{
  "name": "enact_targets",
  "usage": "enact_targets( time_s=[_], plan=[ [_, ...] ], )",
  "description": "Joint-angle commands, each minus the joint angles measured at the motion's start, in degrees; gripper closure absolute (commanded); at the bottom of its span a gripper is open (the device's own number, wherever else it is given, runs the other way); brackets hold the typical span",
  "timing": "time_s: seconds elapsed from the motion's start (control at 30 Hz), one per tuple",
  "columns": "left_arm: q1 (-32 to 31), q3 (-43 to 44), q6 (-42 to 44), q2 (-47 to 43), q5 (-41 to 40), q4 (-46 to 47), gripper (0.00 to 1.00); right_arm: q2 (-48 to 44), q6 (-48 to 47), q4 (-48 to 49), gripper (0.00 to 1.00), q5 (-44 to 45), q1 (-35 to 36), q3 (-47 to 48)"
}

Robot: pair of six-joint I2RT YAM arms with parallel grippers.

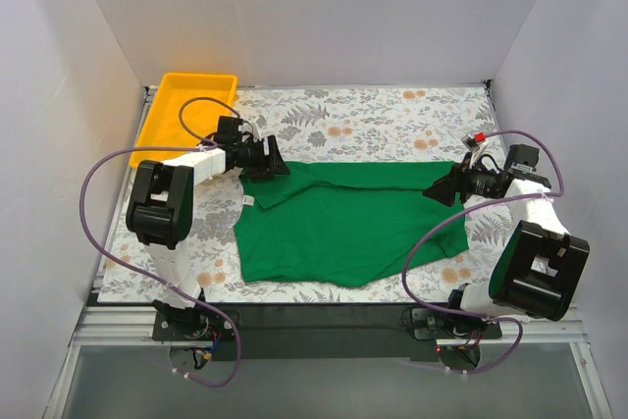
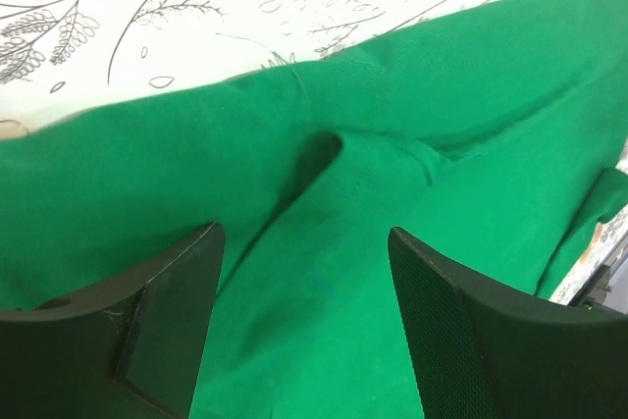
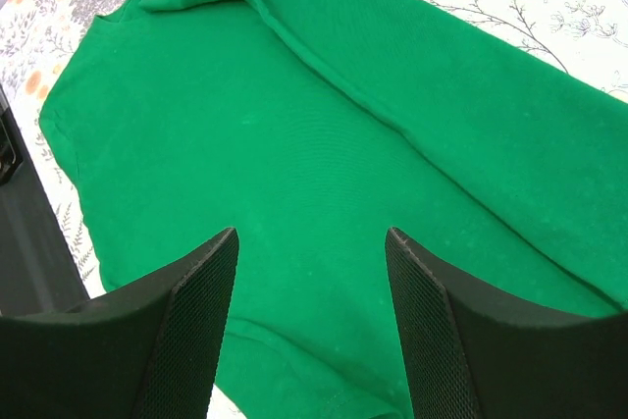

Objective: Fold and stack the t-shirts

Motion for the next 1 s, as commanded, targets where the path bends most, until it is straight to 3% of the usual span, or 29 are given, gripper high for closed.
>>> enact_targets(
  time_s=[0.0,0.47,0.7,0.83,0.97],
  plan=[
    [-0.8,3.3,3.1,1.4,1.8,-3.1,0.34,0.3,-0.6,-0.8,0.32,-1.8,0.1,-0.3],
    [-2.6,3.3,4.0,1.4,3.3,-4.0,0.40,0.4,-0.5,-0.8,0.32,-1.6,-0.1,0.0],
    [-3.1,3.5,4.3,1.1,3.7,-5.3,0.51,0.4,-0.5,-1.0,0.32,-1.8,-0.4,0.0],
    [-3.5,3.1,4.6,-0.3,3.5,-5.5,0.65,0.3,-0.5,-0.9,0.32,-2.1,-0.8,0.1],
    [-3.8,1.9,4.8,-2.2,3.5,-5.9,0.67,0.2,-0.4,-1.1,0.33,-2.5,-1.1,0.0]
  ],
)
